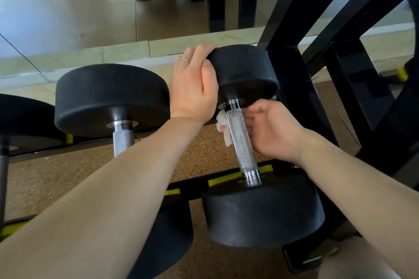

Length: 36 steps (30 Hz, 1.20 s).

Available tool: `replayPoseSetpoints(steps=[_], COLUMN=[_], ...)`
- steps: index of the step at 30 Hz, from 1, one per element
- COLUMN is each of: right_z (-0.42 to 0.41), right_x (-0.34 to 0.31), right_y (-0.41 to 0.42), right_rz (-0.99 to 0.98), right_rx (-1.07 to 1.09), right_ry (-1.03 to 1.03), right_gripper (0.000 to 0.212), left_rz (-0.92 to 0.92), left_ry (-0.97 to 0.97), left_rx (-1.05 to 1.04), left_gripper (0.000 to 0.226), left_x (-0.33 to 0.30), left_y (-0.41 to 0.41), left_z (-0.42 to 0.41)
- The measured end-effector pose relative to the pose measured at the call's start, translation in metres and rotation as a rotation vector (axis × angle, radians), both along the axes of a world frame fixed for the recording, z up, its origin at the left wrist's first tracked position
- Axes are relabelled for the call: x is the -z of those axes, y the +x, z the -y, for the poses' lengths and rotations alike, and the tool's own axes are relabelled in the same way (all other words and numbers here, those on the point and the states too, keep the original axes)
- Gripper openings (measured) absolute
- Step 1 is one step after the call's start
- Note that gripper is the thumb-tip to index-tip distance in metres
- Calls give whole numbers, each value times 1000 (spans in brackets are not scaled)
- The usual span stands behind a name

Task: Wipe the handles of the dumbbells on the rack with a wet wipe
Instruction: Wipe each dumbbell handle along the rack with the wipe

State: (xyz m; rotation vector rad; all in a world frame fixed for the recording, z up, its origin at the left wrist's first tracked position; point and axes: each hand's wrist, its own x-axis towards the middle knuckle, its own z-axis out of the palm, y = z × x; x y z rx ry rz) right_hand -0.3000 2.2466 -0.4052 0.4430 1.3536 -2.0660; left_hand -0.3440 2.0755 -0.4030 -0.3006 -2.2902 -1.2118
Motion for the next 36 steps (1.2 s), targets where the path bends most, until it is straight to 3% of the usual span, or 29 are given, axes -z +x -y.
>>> replayPoseSetpoints(steps=[3, 6, 11, 13, 17, 20, 23, 26, 28, 30, 33, 35, 36], right_z=[4, 5, 5, 7, 8, 6, 13, 22, 19, 14, 7, -1, -8], right_x=[-2, 0, 0, 0, -5, -8, -8, -6, -4, -2, -5, -7, -6], right_y=[-5, -5, 4, 4, 12, 21, 20, 14, 12, 14, 19, 20, 18], right_rz=[97, 53, -195, -294, -695, -1040, -1363, -1573, -1587, -1537, -1460, -1248, -1037], right_rx=[-24, 8, 23, 54, -22, -100, -323, -586, -682, -752, -597, -421, -321], right_ry=[-65, -36, 200, 404, 946, 1165, 1335, 1650, 1760, 1745, 1614, 1484, 1388], right_gripper=[46, 40, 27, 17, 21, 24, 26, 26, 22, 26, 27, 23, 23], left_rz=[9, 7, 11, 7, 11, 11, 15, 18, 15, 21, 23, 22, 26], left_ry=[11, 11, 10, 9, 7, 5, -6, -11, -12, -14, -10, -3, 1], left_rx=[0, -2, 6, 1, -2, -1, -7, -2, -3, -1, 3, 2, -1], left_gripper=[42, 42, 44, 44, 44, 42, 41, 43, 44, 42, 41, 42, 42], left_x=[-1, -1, -1, -1, -1, -1, -2, -3, -3, -2, -2, -2, -2], left_y=[1, 0, 1, 2, 1, 1, 1, 2, 2, 2, 2, 2, 2], left_z=[-1, -1, 0, 0, -1, 0, 0, 0, 0, 0, 1, 0, 0])
